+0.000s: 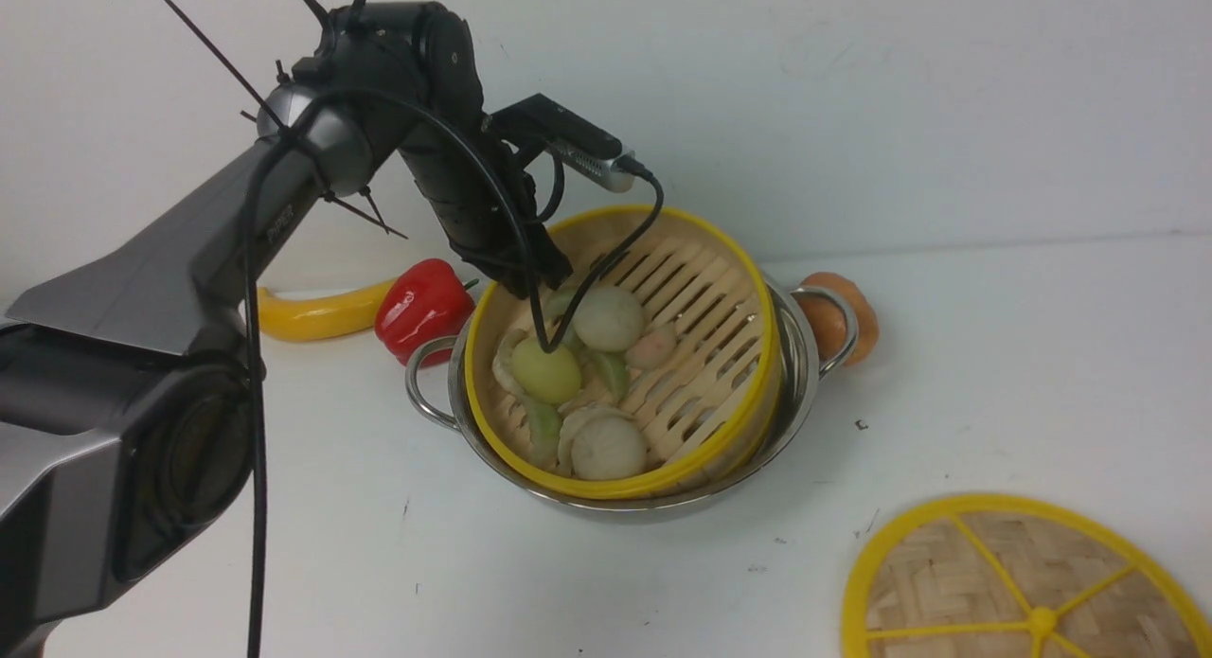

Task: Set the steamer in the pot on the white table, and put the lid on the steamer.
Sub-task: 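Place the bamboo steamer basket with dumplings into the steel pot with the left gripper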

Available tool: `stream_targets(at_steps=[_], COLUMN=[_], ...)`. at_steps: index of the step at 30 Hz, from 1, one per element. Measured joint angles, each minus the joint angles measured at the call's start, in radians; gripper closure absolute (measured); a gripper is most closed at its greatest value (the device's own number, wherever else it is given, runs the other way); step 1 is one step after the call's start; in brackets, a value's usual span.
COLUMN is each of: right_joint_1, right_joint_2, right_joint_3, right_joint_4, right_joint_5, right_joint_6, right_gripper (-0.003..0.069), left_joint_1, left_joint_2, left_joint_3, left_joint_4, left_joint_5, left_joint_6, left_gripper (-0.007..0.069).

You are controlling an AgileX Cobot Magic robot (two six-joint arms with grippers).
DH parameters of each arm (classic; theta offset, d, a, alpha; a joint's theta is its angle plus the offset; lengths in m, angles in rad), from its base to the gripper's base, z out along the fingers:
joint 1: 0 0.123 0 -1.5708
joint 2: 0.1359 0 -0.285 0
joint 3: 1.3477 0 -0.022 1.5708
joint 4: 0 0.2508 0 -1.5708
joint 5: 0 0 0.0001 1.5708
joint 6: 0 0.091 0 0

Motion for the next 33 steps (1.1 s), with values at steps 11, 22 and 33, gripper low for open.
stream_targets(at_steps=[11, 22, 33], right_joint_1=[0.0, 0.0, 0.0], right_joint_2=[0.0, 0.0, 0.0], right_joint_3=[0.0, 0.0, 0.0], right_joint_4=[0.0, 0.0, 0.0], right_joint_5=[0.0, 0.0, 0.0], right_joint_6=[0.0, 0.0, 0.0], right_gripper=[0.041, 0.041, 0.041], left_joint_1=[0.001, -0.001, -0.001], left_joint_2=[0.0, 0.0, -0.019], left_joint_3=[-0.002, -0.02, -0.276], left_joint_4=[-0.004, -0.022, -0.04], left_joint_5=[0.001, 0.0, 0.007], left_joint_6=[0.005, 0.009, -0.024], left_gripper=[0.0409, 0.031, 0.031])
